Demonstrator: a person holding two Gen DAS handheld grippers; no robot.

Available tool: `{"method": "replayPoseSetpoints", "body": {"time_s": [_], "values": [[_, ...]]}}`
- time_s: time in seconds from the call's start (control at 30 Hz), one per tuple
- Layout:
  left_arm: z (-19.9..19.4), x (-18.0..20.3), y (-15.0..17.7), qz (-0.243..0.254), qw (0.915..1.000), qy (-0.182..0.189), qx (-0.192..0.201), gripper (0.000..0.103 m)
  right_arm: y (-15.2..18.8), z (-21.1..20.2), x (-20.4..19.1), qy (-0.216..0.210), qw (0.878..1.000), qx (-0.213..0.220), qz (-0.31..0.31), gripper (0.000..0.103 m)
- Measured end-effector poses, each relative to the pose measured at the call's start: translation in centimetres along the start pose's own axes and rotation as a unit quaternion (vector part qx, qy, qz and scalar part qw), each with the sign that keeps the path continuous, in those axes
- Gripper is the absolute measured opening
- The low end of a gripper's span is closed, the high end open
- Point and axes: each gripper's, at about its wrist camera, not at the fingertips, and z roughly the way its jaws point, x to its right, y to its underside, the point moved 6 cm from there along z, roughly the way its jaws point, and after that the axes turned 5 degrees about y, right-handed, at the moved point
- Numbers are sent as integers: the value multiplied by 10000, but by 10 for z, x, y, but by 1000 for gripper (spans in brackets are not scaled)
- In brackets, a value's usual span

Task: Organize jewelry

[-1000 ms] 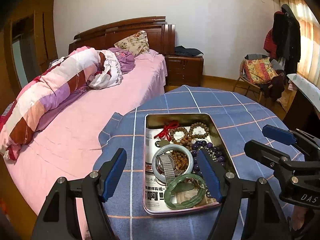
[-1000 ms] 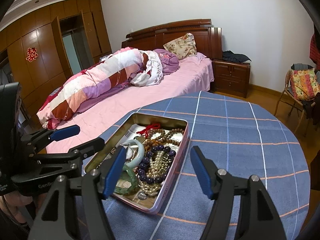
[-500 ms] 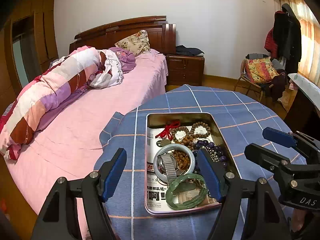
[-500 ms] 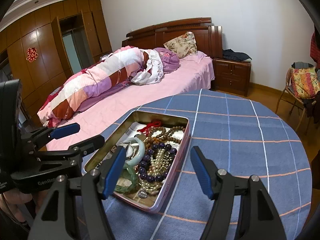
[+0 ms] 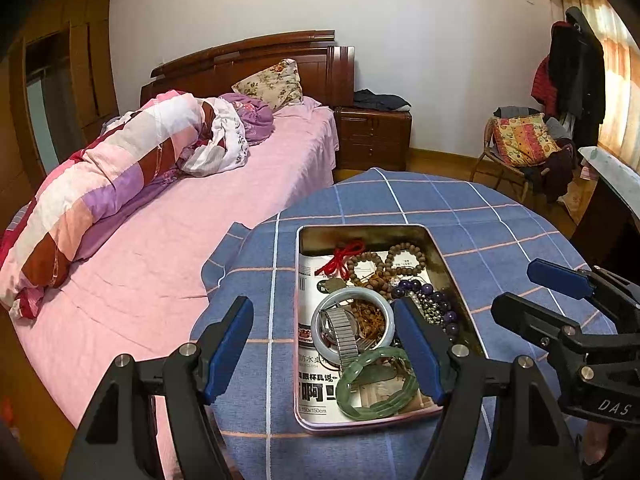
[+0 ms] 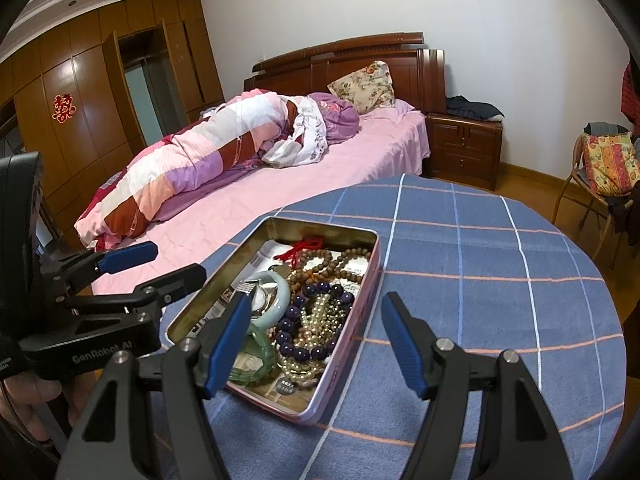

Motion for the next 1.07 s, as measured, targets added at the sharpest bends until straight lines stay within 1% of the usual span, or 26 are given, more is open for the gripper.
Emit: {"method": "replayPoseSetpoints", "body": {"time_s": [0.3,0.57,0.7,0.83,0.93,1.0,1.07], "values": [[1,-1,-1,-57,10000,-36,-30,73,1,1,-1,-4,10000,-14,-9,71],[4,1,0,-88,9999,17,-59,73,2,2,-1,4,10000,-15,-25,71],[5,1,1,-24,9999,-118,-54,73,2,2,-1,11,10000,-23,-29,71],[5,0,3,-6,9999,-97,-24,73,3,2,-2,10,10000,-29,-30,71],[5,0,2,20,9999,-162,-9,73,3,3,-2,6,10000,-24,-38,73],[6,-1,3,-45,9999,-102,-38,73,5,2,0,13,10000,-15,-43,74],[7,-3,3,-79,9998,-162,-60,73,6,3,0,9,10000,-21,-39,74]]}}
